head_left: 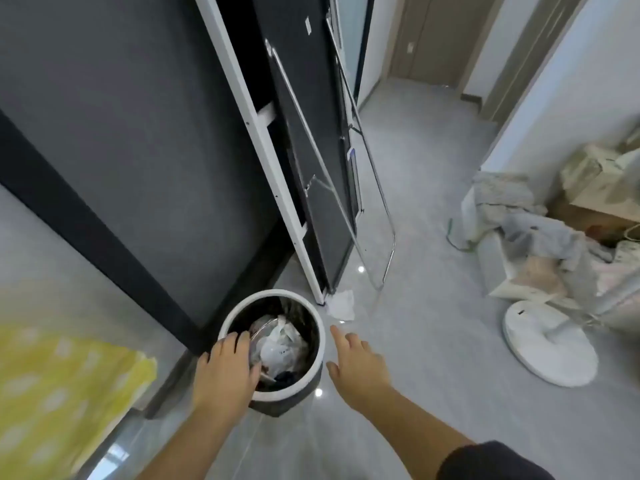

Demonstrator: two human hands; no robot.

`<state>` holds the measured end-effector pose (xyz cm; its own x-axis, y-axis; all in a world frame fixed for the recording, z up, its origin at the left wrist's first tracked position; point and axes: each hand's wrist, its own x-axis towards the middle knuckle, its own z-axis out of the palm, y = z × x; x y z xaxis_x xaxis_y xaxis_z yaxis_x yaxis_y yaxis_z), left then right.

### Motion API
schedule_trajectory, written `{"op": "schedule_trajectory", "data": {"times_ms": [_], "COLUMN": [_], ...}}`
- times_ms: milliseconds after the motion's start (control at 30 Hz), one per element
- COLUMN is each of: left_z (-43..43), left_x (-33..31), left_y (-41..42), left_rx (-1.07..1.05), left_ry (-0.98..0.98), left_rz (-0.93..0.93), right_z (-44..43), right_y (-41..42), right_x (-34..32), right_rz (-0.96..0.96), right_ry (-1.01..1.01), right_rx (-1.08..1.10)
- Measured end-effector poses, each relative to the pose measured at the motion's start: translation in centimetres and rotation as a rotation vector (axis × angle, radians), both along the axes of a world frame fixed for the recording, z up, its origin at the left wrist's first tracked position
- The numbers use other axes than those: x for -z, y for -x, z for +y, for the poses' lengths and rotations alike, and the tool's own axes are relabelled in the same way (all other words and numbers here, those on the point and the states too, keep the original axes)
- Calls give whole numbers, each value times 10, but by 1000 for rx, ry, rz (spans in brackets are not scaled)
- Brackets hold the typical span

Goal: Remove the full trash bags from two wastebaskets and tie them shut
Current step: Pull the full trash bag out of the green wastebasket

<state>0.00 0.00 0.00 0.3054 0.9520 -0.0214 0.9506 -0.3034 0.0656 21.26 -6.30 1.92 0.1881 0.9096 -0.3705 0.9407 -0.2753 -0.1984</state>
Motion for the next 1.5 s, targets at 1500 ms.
{"op": "schedule_trajectory", "data": {"times_ms": [1500], "left_z": [73], "left_x": [161], "left_y": [-177], "left_rx": [-285], "left_ry": [321], "left_rz": [-611], "right_z": [39], "right_y": [-187], "right_x": [217], "right_rz": [542], "right_ry": [8], "right_rx": [1008]}}
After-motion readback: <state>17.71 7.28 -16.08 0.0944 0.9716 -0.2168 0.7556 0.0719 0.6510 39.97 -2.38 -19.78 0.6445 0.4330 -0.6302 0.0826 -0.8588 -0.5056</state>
